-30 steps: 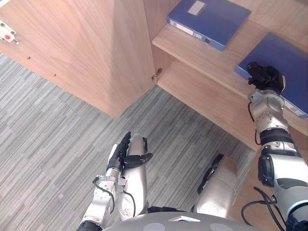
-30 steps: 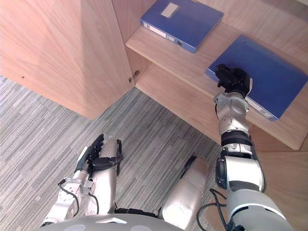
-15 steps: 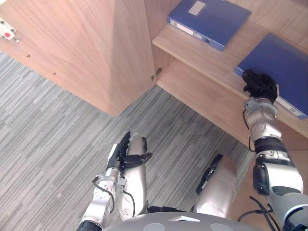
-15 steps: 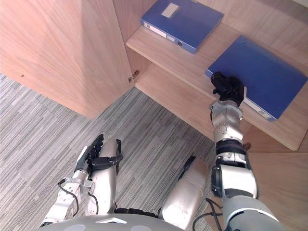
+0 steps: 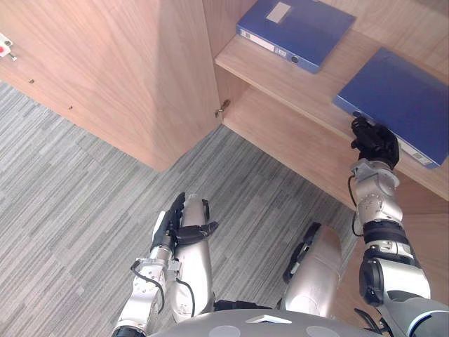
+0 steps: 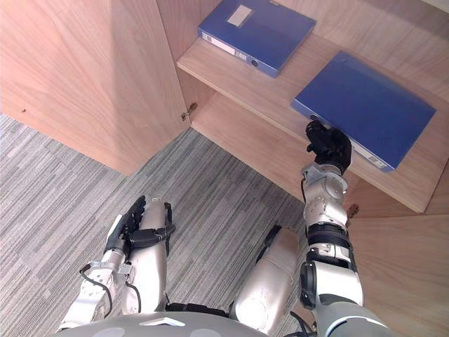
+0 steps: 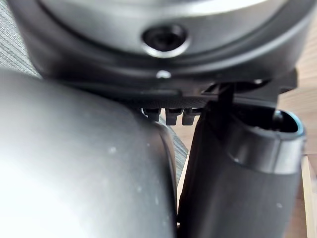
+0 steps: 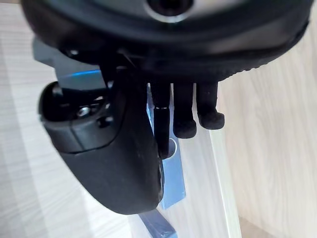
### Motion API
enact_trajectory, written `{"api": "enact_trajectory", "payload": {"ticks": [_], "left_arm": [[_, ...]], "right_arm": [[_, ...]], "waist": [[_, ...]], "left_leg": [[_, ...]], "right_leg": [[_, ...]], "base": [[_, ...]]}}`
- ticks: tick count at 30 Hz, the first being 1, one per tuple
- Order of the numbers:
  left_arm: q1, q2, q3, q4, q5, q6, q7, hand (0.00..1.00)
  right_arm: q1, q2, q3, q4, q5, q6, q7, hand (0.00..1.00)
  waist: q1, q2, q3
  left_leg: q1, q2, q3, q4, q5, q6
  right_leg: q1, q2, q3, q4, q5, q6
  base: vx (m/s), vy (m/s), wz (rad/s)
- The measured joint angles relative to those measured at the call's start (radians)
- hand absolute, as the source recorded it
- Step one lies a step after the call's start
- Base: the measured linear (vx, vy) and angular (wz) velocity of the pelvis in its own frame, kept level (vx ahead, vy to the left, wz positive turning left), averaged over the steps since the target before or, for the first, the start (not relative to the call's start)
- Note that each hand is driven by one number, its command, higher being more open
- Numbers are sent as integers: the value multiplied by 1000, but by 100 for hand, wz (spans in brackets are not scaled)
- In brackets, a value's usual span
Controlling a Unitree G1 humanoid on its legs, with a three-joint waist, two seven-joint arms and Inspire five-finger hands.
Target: Walk over to the cabinet, pick up the folder, carry it to the office cabinet, place the folder inside the office cabinet, then close the office cabinet door
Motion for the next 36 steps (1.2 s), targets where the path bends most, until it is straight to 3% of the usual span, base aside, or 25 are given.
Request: {"api": "enact_trajectory", "payload": {"ticks": [10,21,30,36], "left_arm": [[5,1,1,1,-30,-1,-2,100],[13,20,2,-3,-34,7,-1,100],[23,14,17,-1,-46,-2,-4,100],[25,10,21,13,-66,-19,-8,100]], "right_arm": [[-83,-82,48,53,-2,9,2,0],[48,-11,84,-88,-5,21,29,0],[58,-18,35,-88,-3,22,30,0],[12,-81,37,-14,-4,42,42,0]], "waist": [[-3,-4,-2],[-2,-18,-2],[-5,-19,-2],[-7,-19,-3]], "left_leg": [[-4,0,3,-12,8,-2],[33,27,4,-10,-1,-8],[26,34,3,4,-3,-10],[23,34,6,6,-3,-10]], "right_leg": [[-8,0,-1,-5,0,0],[29,20,-4,-17,0,0],[15,27,5,0,-2,-5],[4,27,12,4,-2,-6]], "base": [[0,0,0],[-12,26,-5],[-14,20,-2],[-6,10,-1]]}}
